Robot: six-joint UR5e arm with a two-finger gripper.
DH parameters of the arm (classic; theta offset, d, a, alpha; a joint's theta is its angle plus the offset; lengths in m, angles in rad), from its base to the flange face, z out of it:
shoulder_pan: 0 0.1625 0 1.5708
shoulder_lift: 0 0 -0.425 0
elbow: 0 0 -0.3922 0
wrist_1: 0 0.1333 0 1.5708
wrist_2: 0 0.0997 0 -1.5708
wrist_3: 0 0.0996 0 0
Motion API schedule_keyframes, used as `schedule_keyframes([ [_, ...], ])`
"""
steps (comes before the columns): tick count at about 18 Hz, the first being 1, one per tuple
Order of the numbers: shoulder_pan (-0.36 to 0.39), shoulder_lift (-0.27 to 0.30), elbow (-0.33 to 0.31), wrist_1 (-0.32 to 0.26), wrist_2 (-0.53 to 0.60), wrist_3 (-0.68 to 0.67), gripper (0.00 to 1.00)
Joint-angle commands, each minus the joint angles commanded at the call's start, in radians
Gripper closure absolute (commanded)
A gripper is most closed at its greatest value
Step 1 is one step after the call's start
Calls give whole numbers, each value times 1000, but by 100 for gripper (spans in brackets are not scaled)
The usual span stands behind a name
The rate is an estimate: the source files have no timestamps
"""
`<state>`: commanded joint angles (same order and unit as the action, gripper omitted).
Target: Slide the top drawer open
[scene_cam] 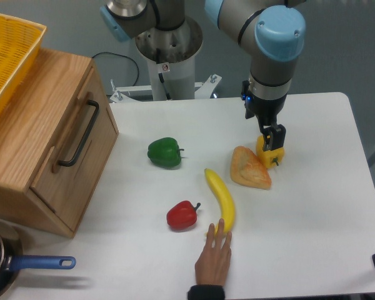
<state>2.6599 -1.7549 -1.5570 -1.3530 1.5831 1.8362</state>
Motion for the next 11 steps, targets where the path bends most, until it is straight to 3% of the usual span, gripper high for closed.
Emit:
schedule_keyframes([
  [8, -8, -2, 0, -5, -6, 3, 0],
  [11, 5, 2, -35, 2, -9, 3, 0],
])
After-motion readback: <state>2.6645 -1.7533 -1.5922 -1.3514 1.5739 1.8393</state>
